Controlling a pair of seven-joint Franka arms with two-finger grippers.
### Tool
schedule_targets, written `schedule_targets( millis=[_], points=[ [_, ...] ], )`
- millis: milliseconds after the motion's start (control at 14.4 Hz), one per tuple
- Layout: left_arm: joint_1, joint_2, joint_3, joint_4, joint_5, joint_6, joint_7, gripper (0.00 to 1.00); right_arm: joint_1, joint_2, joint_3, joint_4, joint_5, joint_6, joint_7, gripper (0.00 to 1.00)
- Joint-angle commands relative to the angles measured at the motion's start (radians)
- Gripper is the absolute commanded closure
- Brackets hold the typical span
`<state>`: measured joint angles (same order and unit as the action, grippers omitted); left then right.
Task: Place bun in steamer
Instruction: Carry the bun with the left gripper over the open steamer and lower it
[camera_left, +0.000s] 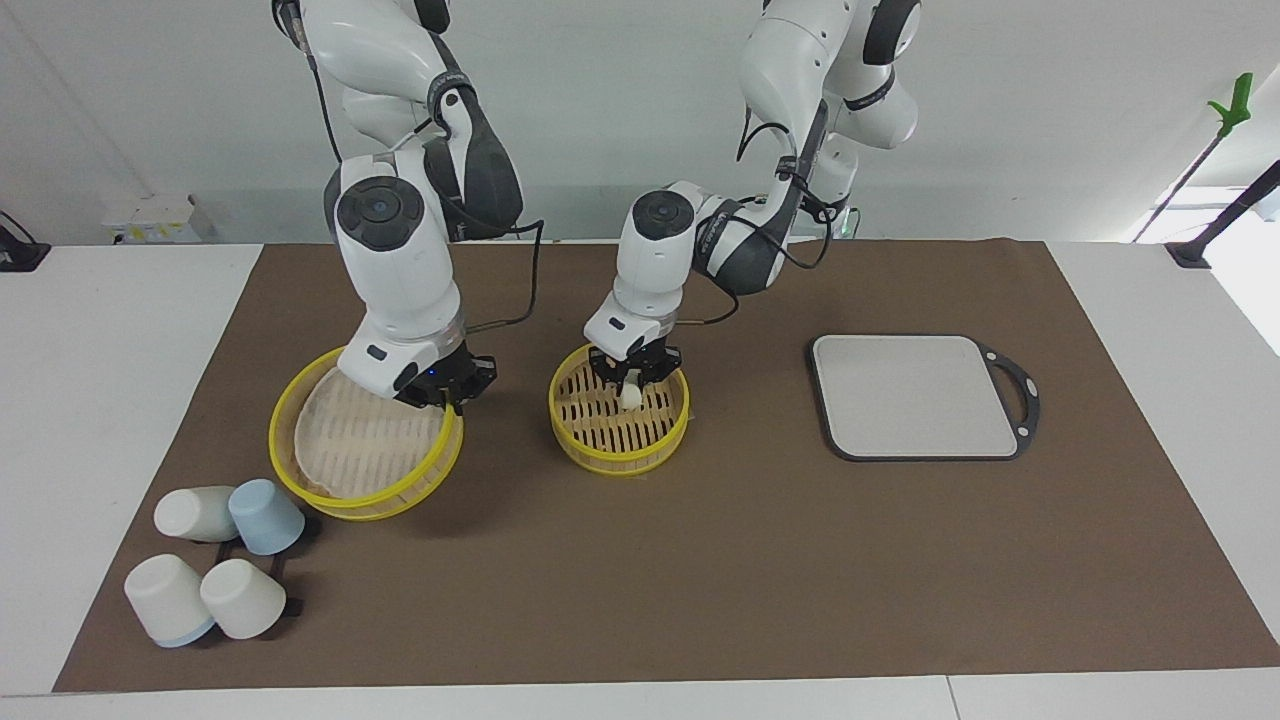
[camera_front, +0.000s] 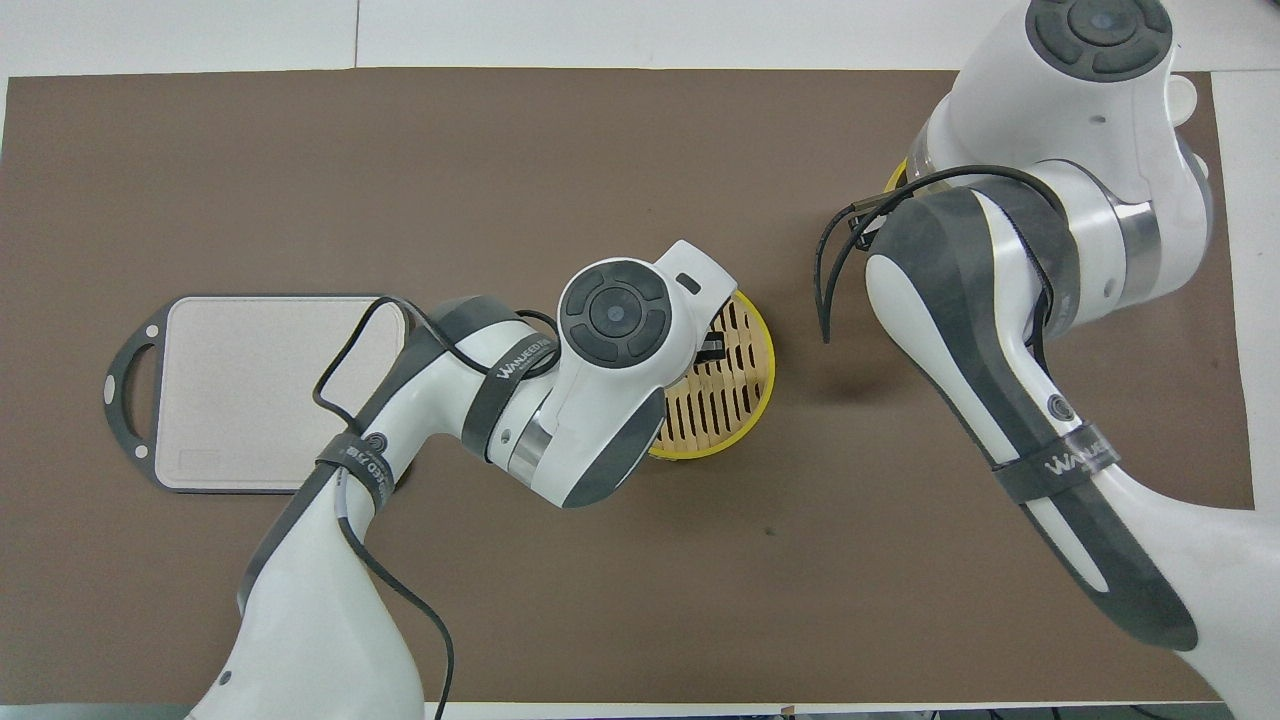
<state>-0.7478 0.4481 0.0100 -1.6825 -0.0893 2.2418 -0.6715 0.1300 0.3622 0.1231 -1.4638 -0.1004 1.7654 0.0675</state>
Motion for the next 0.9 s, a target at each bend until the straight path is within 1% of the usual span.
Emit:
schedule_targets(
  millis=[0,139,208,278,347,417,486,694,833],
  points=[
    [-0.031,0.029,0.021,0.009,0.002,0.038,-0.011,0.71,-0.026,-0.051,0.013,-0.069,0.014,0.032,-0.032,1.00],
    [-0.031,0.040,0.021,0.006,0.000,0.045,-0.014,0.70,-0.026,-0.051,0.013,-0.070,0.014,0.034,-0.032,1.00],
    [-0.031,0.040,0.021,0.007,0.000,0.045,-0.025,0.66,-0.026,-0.052,0.013,-0.070,0.014,0.034,-0.032,1.00],
    [-0.031,0.040,0.019,0.006,0.000,0.045,-0.026,0.52,-0.026,-0.052,0.013,-0.070,0.014,0.034,-0.032,1.00],
    [-0.030,0.040,0.019,0.006,0.000,0.044,-0.033,0.28,-0.026,-0.052,0.013,-0.072,0.014,0.034,-0.032,1.00],
    [-0.031,0.040,0.019,0.006,0.002,0.039,-0.042,0.06,-0.026,-0.052,0.013,-0.072,0.014,0.034,-0.032,1.00],
    [-0.030,0.040,0.019,0.004,0.002,0.030,-0.051,0.00,-0.026,-0.052,0.013,-0.072,0.014,0.034,-0.032,1.00],
    [-0.022,0.023,0.019,-0.042,0.000,0.018,-0.054,0.00,-0.026,-0.052,0.013,-0.072,0.014,0.032,-0.032,1.00],
    [0.007,-0.026,0.019,-0.052,-0.001,-0.023,-0.050,0.00,-0.024,-0.052,0.013,-0.070,0.014,0.034,-0.031,1.00]
  ],
)
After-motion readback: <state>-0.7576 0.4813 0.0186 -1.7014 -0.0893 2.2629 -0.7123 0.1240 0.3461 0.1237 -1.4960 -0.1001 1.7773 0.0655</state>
